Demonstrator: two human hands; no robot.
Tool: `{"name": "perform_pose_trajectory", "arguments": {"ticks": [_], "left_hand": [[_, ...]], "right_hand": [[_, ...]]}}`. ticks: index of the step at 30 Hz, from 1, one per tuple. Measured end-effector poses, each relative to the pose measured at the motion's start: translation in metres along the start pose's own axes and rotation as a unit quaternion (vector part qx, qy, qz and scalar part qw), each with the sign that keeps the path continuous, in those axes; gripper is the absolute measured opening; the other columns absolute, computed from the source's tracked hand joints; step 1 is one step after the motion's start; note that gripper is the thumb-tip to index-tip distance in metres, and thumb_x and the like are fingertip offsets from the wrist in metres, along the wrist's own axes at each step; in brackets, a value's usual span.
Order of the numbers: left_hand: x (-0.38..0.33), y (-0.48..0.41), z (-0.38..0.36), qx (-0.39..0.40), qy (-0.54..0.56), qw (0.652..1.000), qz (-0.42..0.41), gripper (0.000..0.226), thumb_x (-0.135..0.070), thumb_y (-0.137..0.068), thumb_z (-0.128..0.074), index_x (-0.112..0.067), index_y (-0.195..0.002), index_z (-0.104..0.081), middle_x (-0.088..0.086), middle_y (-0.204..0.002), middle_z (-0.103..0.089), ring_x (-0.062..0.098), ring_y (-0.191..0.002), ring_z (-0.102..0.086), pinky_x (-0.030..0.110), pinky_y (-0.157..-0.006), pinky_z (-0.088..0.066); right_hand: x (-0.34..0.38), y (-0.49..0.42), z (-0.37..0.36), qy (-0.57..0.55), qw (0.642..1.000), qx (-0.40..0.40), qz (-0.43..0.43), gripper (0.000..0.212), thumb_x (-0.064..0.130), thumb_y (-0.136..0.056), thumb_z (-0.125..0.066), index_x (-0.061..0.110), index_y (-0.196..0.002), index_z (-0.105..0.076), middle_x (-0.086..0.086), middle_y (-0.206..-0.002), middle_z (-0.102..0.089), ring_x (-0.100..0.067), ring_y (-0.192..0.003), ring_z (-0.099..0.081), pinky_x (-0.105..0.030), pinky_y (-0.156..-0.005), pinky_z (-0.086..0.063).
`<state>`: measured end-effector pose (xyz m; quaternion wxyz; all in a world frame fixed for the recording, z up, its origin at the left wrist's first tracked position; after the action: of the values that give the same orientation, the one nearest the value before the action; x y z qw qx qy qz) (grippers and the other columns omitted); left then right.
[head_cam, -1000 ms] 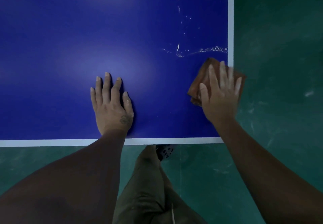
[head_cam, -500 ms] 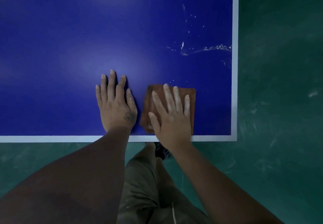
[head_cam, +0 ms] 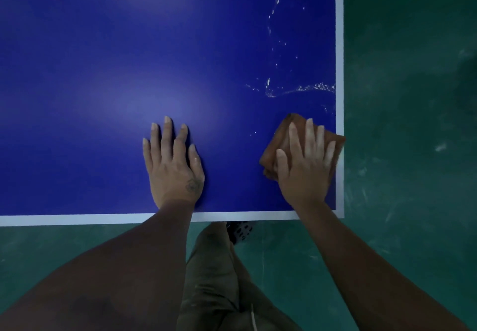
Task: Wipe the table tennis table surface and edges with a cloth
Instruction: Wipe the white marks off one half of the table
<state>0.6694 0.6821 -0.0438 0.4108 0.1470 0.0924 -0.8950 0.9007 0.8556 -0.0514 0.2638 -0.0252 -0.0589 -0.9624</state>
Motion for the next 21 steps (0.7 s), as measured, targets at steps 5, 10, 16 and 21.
{"name": "perform_pose_trajectory", "arguments": {"ticks": [5, 10, 16, 21], "left_hand": [[0.003, -0.002, -0.002, 0.004, 0.003, 1.0, -0.001, 0.052, -0.034, -0.116, -0.037, -0.016, -0.164, -0.047, 0.008, -0.18, -0.028, 0.031, -0.17, -0.013, 0.055, -0.137, -0.01], [0.005, -0.002, -0.005, 0.024, -0.005, 1.0, 0.009, 0.055, -0.037, -0.115, -0.036, -0.018, -0.166, -0.044, 0.006, -0.181, -0.023, 0.028, -0.17, -0.008, 0.054, -0.137, -0.008], [0.005, -0.003, -0.006, 0.036, -0.019, 0.999, 0.016, 0.056, -0.038, -0.114, -0.036, -0.018, -0.166, -0.043, 0.006, -0.182, -0.022, 0.03, -0.17, -0.008, 0.055, -0.137, -0.008], [0.006, -0.003, -0.007, 0.04, -0.017, 0.999, 0.018, 0.057, -0.038, -0.112, -0.038, -0.017, -0.165, -0.043, 0.007, -0.181, -0.022, 0.029, -0.17, -0.008, 0.057, -0.137, -0.009]], "right_hand": [[0.091, 0.012, -0.014, -0.015, 0.99, 0.016, 0.138, 0.065, 0.057, -0.114, -0.031, 0.029, -0.172, -0.022, -0.007, -0.181, -0.006, -0.031, -0.168, 0.0, -0.064, -0.132, -0.006], [0.084, -0.061, -0.005, -0.026, 0.99, 0.001, 0.139, 0.063, 0.057, -0.114, -0.031, 0.031, -0.171, -0.026, -0.004, -0.181, -0.01, -0.029, -0.168, -0.004, -0.062, -0.132, -0.007], [0.063, -0.097, 0.003, -0.007, 0.992, 0.001, 0.123, 0.063, 0.054, -0.115, -0.028, 0.027, -0.172, -0.022, -0.008, -0.181, -0.004, -0.034, -0.167, 0.001, -0.063, -0.133, -0.003], [0.048, 0.004, -0.01, -0.027, 0.995, 0.033, 0.093, 0.064, 0.057, -0.114, -0.031, 0.031, -0.172, -0.02, -0.004, -0.182, -0.004, -0.033, -0.168, -0.002, -0.065, -0.132, -0.007]]}}
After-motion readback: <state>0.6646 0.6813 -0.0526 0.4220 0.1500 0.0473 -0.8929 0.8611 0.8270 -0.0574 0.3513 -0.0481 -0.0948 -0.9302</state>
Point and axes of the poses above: each hand's wrist, its own y-axis away from the middle knuckle, its own z-axis out of the back of the hand, x = y × z, the point moved 6 cm from there along -y, towards the middle knuckle
